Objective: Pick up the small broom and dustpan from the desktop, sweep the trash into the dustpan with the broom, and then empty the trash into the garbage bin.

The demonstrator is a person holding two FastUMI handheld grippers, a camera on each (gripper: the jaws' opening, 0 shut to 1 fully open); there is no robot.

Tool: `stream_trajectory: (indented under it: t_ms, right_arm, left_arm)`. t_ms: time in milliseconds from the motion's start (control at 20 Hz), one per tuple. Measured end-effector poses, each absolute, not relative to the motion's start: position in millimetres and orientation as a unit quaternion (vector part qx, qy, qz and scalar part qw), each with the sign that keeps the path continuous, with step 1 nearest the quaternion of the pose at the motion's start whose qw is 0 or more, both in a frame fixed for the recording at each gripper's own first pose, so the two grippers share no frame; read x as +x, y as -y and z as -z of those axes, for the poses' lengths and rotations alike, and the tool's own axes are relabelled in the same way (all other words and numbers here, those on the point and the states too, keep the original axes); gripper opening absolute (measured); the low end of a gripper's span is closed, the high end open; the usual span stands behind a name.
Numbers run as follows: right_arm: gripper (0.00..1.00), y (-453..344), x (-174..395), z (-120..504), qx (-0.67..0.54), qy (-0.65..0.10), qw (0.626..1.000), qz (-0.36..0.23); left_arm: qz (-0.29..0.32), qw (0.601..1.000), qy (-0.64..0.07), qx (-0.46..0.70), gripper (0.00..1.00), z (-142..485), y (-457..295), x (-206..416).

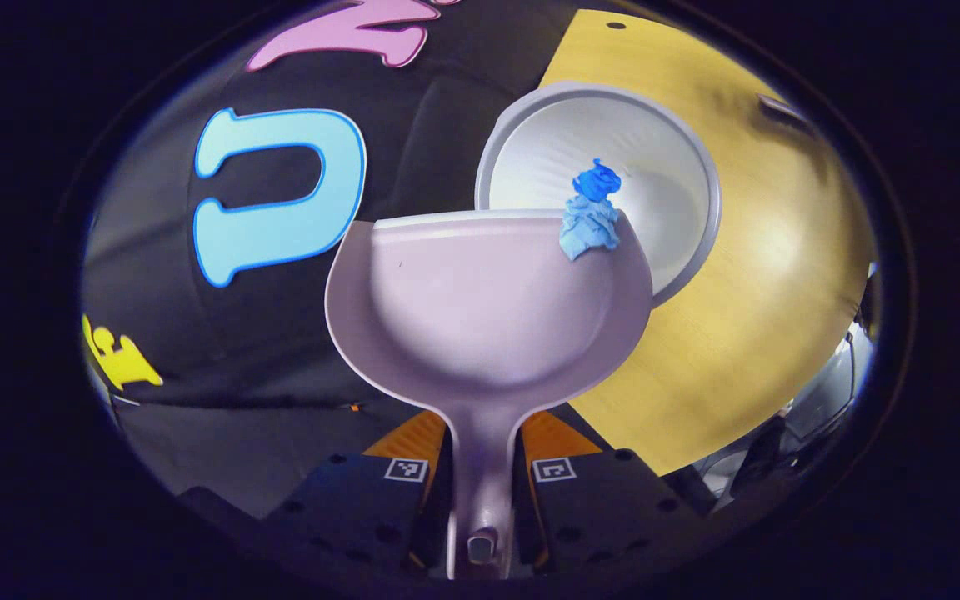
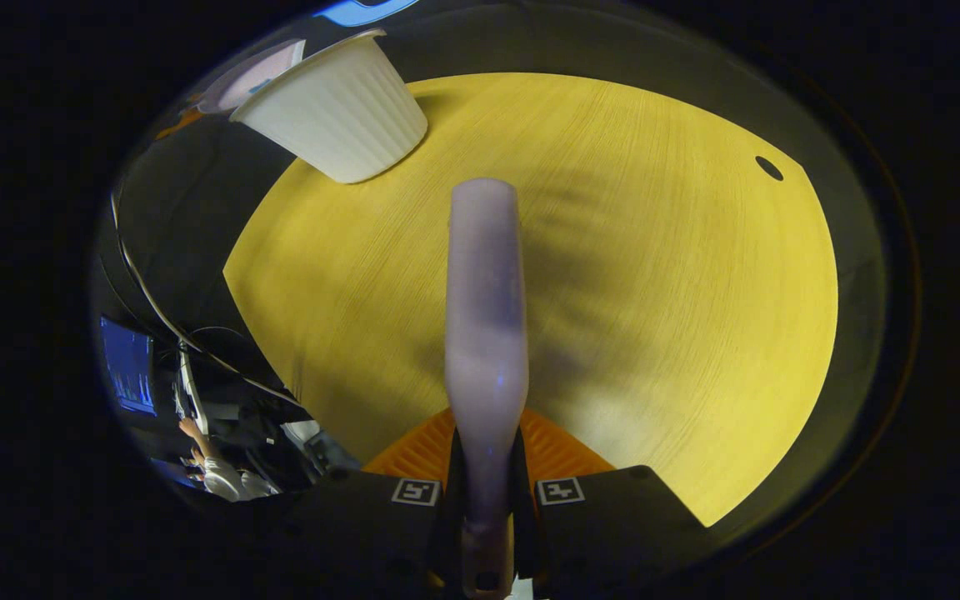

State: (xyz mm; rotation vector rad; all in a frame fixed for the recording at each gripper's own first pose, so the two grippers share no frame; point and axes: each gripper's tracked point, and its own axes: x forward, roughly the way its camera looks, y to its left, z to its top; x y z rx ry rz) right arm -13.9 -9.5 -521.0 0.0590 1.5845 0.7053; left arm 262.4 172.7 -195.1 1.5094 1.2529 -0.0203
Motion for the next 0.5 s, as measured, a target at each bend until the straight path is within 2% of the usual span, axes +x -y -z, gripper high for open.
stream_trajectory:
  t_ms: [200, 250, 350, 500]
  right_arm:
    - [0.28, 7, -5, 520, 0.039, -0.69, 0.656, -0.304]
    - [0.28, 9, -2, 521, 0.039, -0.688, 0.661, -0.297]
    - [0.28, 13, 5, 524, 0.039, -0.684, 0.671, -0.284]
    - [0.28, 19, 13, 519, 0.049, -0.679, 0.684, -0.263]
  left_arm:
    - [-0.001, 0.527, -0.495, 0.691, 0.3, 191, -191, 258]
    - [-0.007, 0.536, -0.48, 0.694, 0.3, 193, -194, 257]
    - [-0.028, 0.59, -0.46, 0.663, 0.29, 197, -194, 253]
    - [-0.04, 0.7, -0.438, 0.563, 0.29, 214, -181, 247]
